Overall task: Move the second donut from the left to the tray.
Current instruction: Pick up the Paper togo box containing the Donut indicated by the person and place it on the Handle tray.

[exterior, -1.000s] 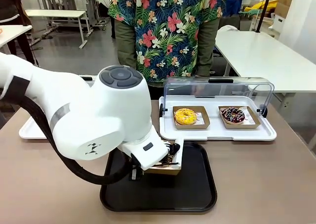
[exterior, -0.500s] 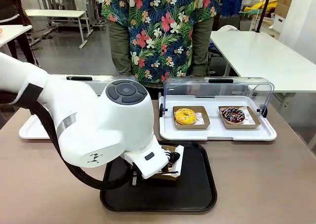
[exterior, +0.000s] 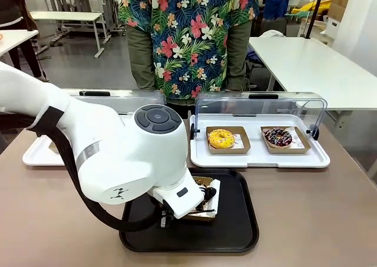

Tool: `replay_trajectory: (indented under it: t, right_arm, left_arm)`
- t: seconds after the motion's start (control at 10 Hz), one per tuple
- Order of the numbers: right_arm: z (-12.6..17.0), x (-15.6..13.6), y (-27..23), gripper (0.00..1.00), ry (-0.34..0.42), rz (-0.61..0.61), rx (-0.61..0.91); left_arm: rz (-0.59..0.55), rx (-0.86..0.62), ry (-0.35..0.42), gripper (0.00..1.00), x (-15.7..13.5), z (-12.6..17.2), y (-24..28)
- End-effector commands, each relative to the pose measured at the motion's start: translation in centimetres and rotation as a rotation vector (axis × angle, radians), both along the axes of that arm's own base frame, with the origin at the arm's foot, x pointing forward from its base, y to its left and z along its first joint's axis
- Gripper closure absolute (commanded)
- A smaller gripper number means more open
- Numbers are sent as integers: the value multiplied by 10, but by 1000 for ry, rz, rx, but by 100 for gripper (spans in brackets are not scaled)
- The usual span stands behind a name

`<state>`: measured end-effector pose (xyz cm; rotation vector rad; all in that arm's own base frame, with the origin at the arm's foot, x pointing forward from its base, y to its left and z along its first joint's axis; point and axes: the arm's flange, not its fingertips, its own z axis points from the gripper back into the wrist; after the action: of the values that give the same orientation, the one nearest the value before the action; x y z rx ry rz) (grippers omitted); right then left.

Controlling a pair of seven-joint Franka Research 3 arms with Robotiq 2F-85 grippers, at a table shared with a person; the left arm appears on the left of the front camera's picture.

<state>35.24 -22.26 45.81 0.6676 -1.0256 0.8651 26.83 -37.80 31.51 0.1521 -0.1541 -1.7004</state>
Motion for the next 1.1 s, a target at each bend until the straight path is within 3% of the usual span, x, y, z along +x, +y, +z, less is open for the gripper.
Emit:
replay_trajectory:
  t: [0.0,0.1,0.2,0.3,0.5,0.6,0.8,1.0]
  right_arm:
    - [2,1,0,0,-26,4,11]
    - [2,1,0,0,-26,4,11]
    - [2,1,0,0,-26,4,11]
    - [2,1,0,0,-26,4,11]
    - [2,1,0,0,-26,4,11]
    - [2,1,0,0,-26,4,11]
    - [2,1,0,0,-26,4,11]
    - [2,1,0,0,-26,4,11]
  left_arm:
    - [21,-2,11,98,3,0,-5]
    - [14,2,20,40,6,-1,-5]
    - [15,-1,26,41,7,-1,-5]
    - [18,1,25,0,6,2,-5]
    - [52,-1,-5,0,3,18,4]
    - [67,-8,-2,19,2,27,8]
    - [71,-36,-14,0,-2,48,15]
    - [64,-56,-22,0,-6,62,17]
